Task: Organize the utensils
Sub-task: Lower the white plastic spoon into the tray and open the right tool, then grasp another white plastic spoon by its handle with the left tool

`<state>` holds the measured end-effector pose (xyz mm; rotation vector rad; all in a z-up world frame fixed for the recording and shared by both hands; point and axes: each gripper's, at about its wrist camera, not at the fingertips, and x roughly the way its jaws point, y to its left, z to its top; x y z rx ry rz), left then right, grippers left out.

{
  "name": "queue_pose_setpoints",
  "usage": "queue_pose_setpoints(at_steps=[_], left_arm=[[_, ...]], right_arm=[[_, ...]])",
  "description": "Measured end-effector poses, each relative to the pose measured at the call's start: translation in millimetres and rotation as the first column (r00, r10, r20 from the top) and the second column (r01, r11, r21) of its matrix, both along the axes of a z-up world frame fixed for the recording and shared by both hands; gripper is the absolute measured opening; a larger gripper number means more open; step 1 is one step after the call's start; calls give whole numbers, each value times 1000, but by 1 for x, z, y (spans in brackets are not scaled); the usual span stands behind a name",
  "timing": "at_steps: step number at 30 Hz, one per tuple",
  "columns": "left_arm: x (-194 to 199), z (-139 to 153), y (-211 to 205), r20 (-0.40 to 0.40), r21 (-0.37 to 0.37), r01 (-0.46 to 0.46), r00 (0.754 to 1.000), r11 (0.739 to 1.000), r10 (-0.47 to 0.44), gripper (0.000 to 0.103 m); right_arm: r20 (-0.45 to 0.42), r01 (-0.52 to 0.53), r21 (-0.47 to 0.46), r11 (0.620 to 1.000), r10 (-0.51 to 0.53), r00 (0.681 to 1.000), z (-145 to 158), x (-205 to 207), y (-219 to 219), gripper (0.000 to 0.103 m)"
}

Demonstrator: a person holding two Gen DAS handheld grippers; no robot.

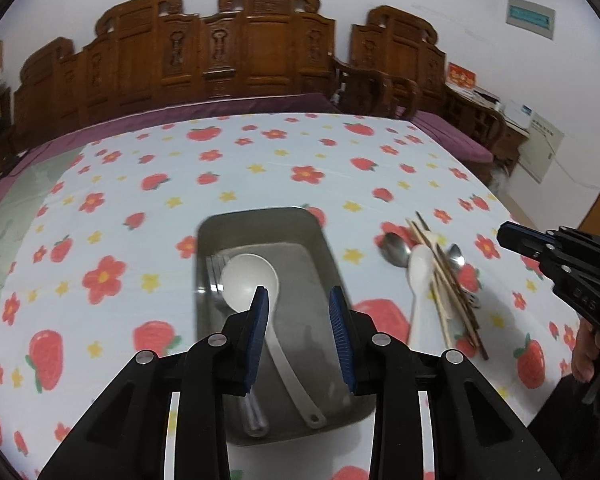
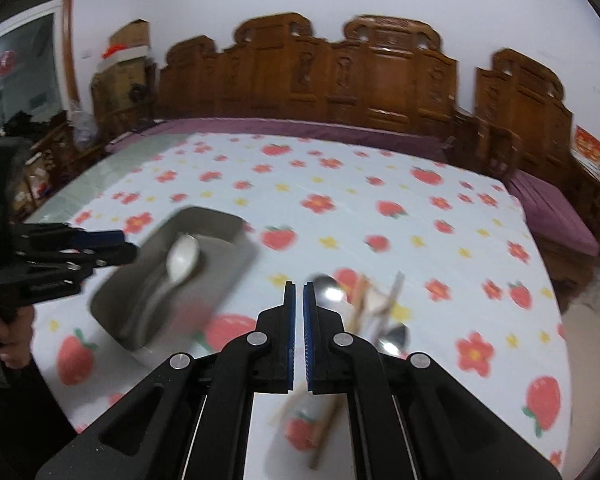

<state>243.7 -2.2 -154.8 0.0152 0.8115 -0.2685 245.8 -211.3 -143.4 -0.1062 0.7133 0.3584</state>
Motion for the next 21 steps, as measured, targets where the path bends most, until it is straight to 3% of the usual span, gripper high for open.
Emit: queue_pose_setpoints(at_steps=[3,11,21], left_arm=[[-3,-3,-11,2,3,23,1000,1000,-23,44],[-9,-11,-37,-6,10,76,997,997,-76,44],[-8,-31,-80,-51,19,160,986,987,-159,44]], right_arm=[[-23,40,-1,999,-40,999,-14,2,-16,6],[-88,72,-10,997,-73,993,-52,6,-34,12],[-142,158,15,987,-154,978,-73,21,-72,12]])
